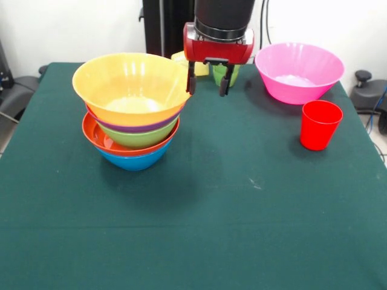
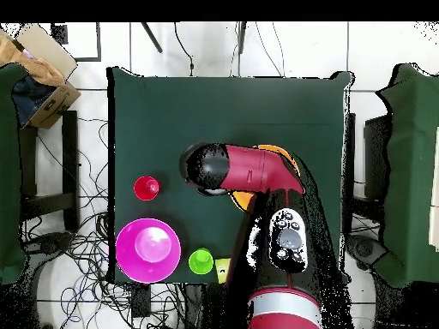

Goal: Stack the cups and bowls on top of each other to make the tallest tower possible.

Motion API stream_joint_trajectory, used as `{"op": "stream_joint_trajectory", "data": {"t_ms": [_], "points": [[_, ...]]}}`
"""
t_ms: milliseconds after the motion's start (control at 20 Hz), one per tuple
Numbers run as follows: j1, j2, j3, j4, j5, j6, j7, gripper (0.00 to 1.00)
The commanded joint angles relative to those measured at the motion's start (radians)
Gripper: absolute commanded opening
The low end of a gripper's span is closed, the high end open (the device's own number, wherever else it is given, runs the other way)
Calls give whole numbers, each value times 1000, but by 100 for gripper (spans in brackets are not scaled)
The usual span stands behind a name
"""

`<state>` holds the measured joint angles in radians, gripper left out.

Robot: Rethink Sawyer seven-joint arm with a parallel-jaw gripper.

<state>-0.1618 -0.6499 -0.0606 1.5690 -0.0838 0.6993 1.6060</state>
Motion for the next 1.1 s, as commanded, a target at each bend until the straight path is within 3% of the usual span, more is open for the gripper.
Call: {"op": "stream_joint_trajectory", "data": {"t_ms": [50, 650, 1100], "points": [[60, 70, -4, -2, -69, -25, 137, 100], [172, 84, -42, -64, 23, 94, 228, 100], [127, 54, -29, -48, 27, 112, 166, 100]]}}
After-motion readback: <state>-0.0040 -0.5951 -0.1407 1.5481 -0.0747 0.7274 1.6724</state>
